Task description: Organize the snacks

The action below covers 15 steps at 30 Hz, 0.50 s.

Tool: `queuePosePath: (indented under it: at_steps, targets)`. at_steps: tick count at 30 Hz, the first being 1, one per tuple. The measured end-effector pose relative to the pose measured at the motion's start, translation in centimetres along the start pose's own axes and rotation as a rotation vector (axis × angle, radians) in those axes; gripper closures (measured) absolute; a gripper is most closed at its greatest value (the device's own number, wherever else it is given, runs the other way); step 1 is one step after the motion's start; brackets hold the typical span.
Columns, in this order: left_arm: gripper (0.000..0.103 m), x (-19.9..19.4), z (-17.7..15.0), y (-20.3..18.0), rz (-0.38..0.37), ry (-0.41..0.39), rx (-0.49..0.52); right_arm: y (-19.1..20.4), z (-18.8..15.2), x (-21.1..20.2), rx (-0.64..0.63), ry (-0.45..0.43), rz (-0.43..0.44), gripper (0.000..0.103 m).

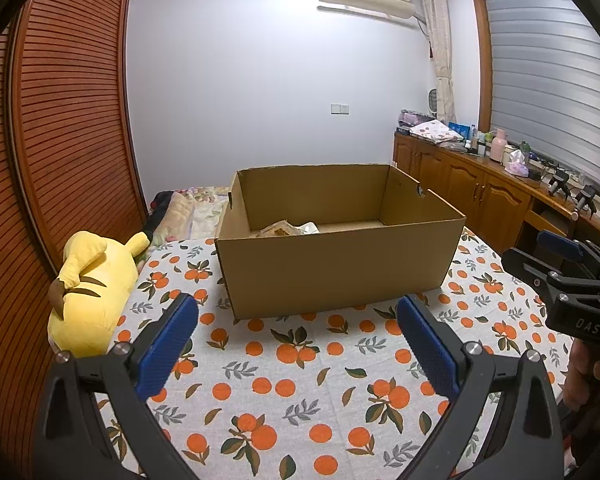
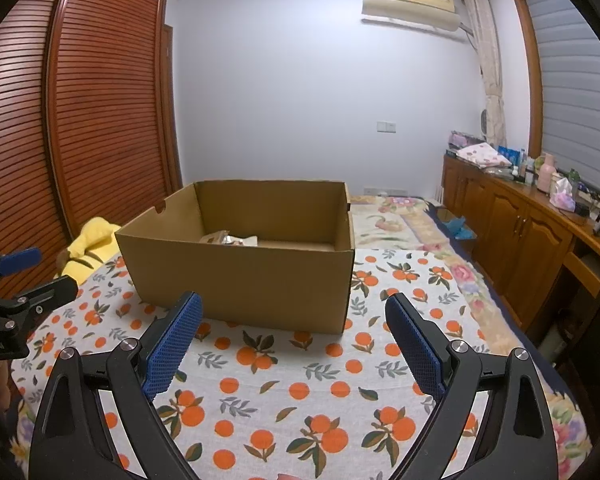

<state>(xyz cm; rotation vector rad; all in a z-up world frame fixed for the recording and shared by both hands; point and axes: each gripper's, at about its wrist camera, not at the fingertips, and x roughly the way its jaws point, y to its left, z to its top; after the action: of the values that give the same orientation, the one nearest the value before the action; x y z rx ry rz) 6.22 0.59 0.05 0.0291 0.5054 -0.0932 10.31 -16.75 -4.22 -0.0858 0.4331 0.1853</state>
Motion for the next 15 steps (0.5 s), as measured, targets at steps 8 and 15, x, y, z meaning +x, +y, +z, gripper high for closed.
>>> queuePosePath:
  at_steps: [8,15]
  targets:
    - [0.002,-0.10,-0.03,-0.04,0.002,0.002,0.003,0.01,-0.04,0.03,0.001,-0.001,0.001,0.008]
    - [0.002,-0.06,-0.02,-0.05,0.002,0.001,0.003,0.03,-0.04,-0.01,0.000,-0.001,0.000,0.008]
